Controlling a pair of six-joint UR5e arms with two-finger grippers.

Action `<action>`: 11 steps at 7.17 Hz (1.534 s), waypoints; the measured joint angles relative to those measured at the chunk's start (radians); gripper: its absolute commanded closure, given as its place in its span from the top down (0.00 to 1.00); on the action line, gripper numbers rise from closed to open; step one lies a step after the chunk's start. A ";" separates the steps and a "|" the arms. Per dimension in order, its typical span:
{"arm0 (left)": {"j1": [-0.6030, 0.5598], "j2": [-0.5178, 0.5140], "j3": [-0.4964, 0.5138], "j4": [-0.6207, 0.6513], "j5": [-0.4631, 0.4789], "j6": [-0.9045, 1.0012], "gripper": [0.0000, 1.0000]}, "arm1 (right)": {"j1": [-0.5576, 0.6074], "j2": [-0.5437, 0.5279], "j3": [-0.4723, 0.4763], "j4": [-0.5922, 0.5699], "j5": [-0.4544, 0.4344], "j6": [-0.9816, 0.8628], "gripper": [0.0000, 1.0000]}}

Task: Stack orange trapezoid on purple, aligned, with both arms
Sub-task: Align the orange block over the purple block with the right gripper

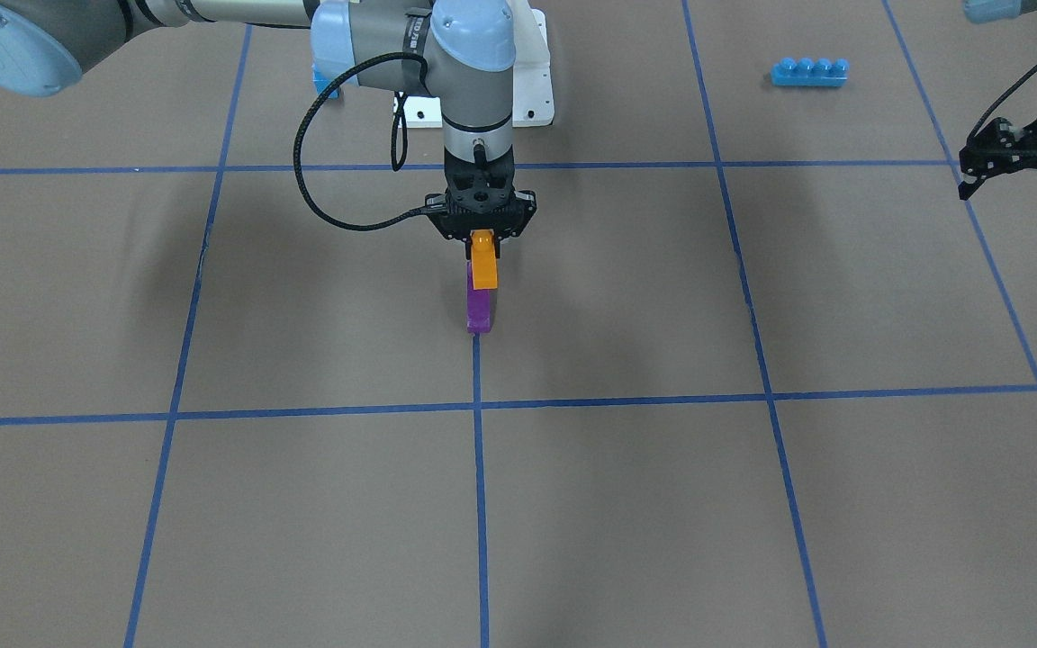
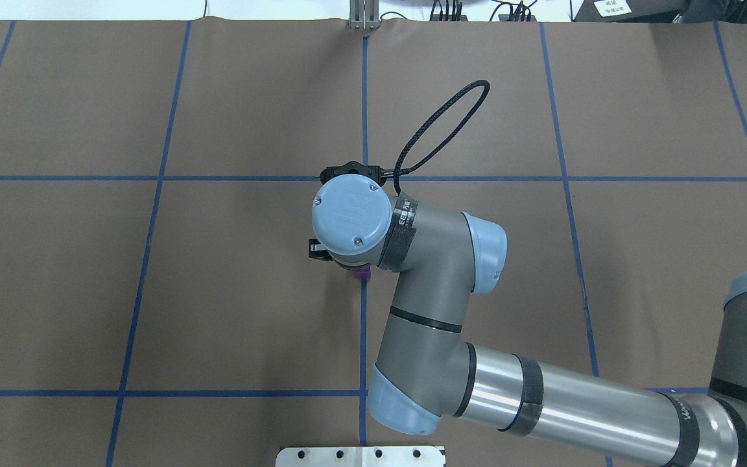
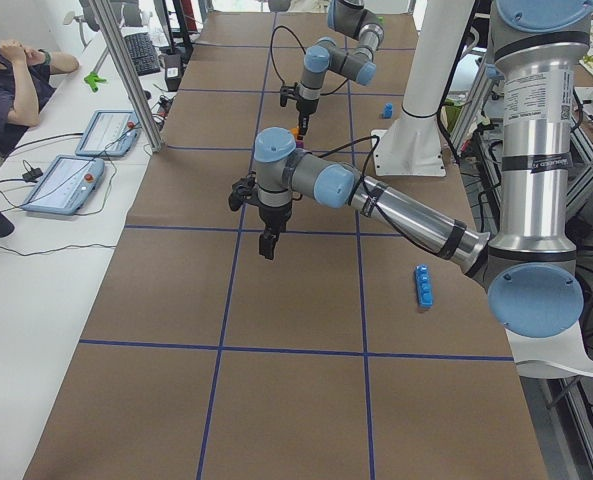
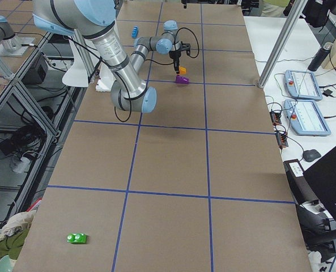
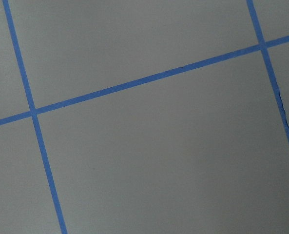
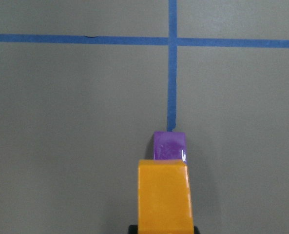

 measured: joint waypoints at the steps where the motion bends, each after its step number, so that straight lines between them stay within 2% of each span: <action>1: 0.000 0.000 0.000 0.000 0.000 0.000 1.00 | 0.002 0.001 -0.002 0.000 0.000 -0.007 0.00; 9: 0.001 -0.006 0.001 0.000 0.000 -0.006 1.00 | 0.003 0.005 -0.053 0.006 0.001 -0.014 0.00; 11: 0.002 -0.008 0.001 0.000 0.000 -0.008 1.00 | 0.003 0.000 -0.086 0.056 0.001 -0.014 0.00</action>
